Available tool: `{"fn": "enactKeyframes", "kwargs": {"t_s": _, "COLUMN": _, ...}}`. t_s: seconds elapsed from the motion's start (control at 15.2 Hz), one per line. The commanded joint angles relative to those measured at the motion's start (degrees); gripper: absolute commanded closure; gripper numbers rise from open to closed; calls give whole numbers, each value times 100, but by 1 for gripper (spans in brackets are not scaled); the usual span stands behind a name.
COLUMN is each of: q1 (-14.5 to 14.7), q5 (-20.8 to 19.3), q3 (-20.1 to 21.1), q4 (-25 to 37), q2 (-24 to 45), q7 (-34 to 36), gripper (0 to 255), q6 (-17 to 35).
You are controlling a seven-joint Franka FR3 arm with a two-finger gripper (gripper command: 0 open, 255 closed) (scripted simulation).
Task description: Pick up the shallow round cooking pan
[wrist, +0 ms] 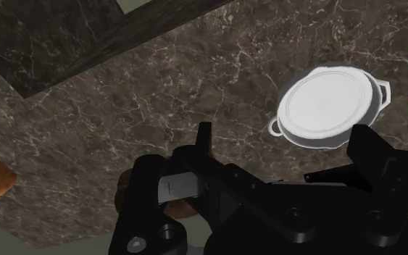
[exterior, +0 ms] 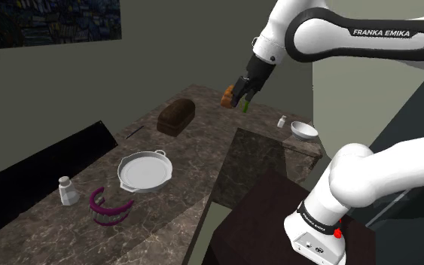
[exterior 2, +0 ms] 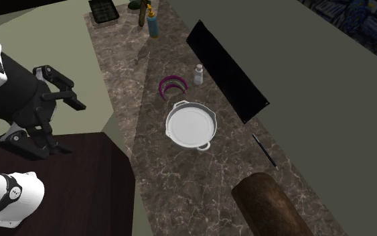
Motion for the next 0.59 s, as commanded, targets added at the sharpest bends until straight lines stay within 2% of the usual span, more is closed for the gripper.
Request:
{"fn": "enactKeyframes", "kwargs": {"t_s": 0.0, "q1": -16, "q5": 45, "q3": 114, "q4": -180, "q2": 226, "q7": 172, "gripper": 0, "q6": 444}}
{"fn": "enactKeyframes", "kwargs": {"t_s": 0.53, "q1": -161, "q5": 59, "q3": 619, "q4": -505, "q2": 1556, "q7": 911, "gripper": 0, "q6": 2192}}
